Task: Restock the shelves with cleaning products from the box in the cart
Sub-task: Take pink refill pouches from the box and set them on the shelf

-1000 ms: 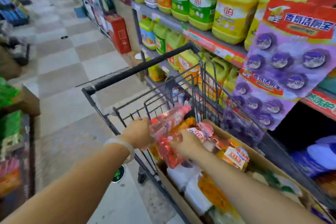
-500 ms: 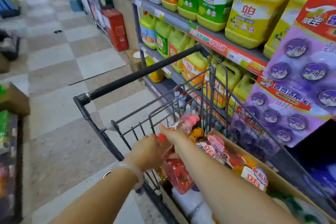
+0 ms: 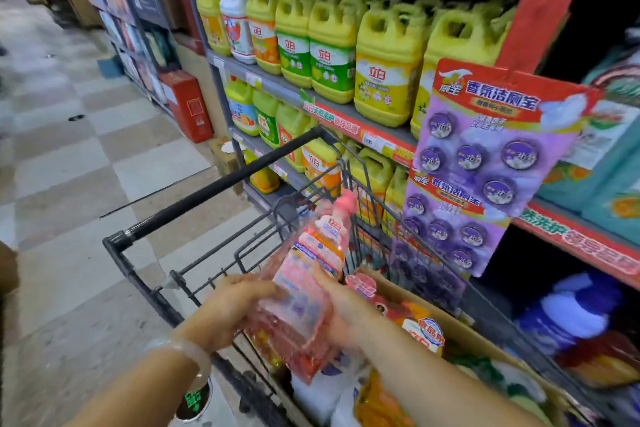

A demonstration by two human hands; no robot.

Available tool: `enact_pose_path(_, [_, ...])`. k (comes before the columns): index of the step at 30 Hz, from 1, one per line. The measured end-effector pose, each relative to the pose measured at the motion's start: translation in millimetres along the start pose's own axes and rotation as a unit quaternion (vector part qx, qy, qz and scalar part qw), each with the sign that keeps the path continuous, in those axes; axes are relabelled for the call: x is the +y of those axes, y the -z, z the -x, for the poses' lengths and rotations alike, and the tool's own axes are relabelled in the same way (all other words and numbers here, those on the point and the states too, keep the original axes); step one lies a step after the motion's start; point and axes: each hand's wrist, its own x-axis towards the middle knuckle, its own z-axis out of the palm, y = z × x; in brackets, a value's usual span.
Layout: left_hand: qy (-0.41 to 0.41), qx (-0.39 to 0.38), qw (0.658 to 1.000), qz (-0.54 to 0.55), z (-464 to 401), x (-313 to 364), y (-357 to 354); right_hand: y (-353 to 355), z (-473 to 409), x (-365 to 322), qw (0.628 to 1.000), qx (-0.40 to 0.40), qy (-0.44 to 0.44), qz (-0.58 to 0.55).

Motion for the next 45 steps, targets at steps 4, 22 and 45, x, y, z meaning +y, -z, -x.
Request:
enact_pose_path(4, [-0.066,-0.114,0.991,0.040,39,31,-51,16,80,-37,0.982,0.013,0.182,0.057])
enact_pose_path(22, [-0.348,-0.486,0.802,0.021,309,135,-435,188,590,-81,0.725,0.265,0.583,0.254])
enact_pose_path(45, [-0.435,-0.529,0.729,-0.015,476,250,-770,341,882,-172,0.619,0.455,0.616,0.173])
